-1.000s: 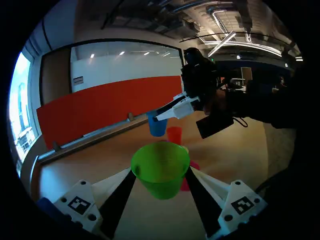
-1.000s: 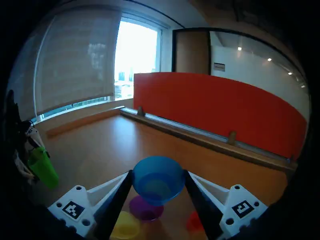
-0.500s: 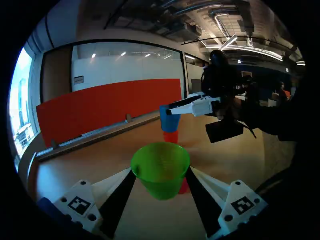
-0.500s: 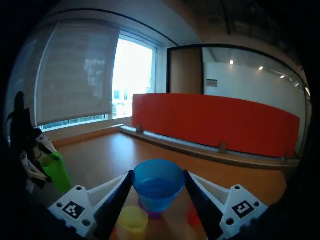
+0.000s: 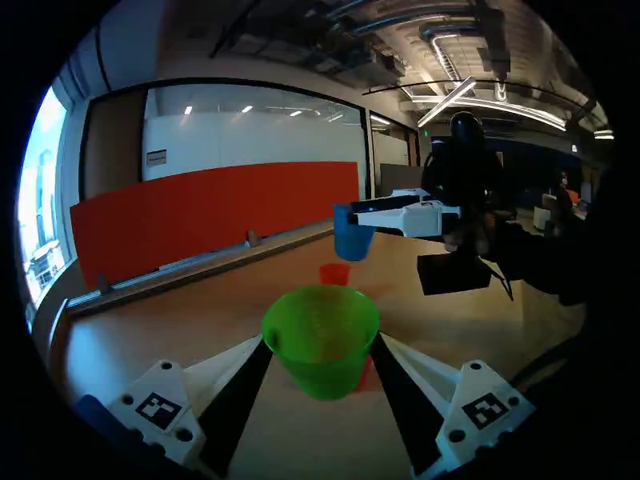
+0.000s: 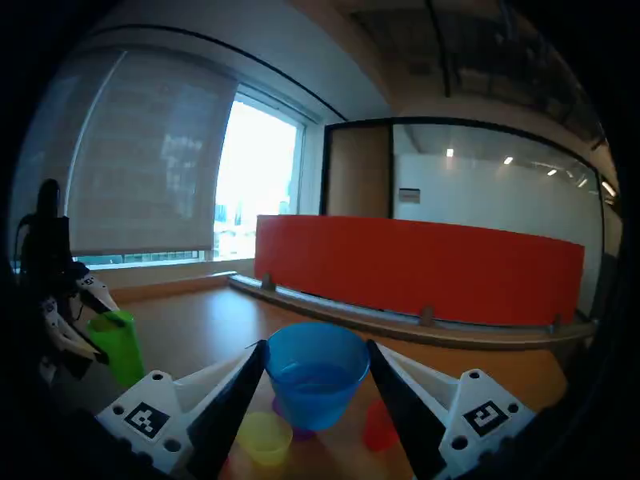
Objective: Pour water
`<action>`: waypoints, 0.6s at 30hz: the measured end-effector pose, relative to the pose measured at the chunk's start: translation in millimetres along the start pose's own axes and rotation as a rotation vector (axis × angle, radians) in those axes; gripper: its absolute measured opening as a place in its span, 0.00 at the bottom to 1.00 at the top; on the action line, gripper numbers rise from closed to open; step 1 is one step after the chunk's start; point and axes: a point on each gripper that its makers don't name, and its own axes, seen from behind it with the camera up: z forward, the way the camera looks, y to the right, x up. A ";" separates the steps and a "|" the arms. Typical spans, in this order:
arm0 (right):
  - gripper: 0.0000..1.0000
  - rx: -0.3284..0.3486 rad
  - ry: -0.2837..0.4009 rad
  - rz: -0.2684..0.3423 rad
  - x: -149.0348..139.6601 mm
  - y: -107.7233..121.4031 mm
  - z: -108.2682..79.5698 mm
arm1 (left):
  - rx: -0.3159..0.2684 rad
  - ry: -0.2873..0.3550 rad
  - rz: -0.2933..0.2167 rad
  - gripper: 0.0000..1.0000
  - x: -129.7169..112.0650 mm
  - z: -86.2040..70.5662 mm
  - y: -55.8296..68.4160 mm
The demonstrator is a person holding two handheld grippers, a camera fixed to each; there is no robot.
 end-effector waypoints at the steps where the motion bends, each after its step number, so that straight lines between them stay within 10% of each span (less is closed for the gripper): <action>1: 0.93 -0.003 0.007 -0.003 0.1 -0.7 -2.2 | -0.001 0.001 -0.004 0.85 -0.3 0.2 0.2; 18: 0.93 -0.026 0.089 -0.011 0.1 -10.0 -33.5 | -0.002 0.012 -0.037 0.86 -3.4 0.5 4.5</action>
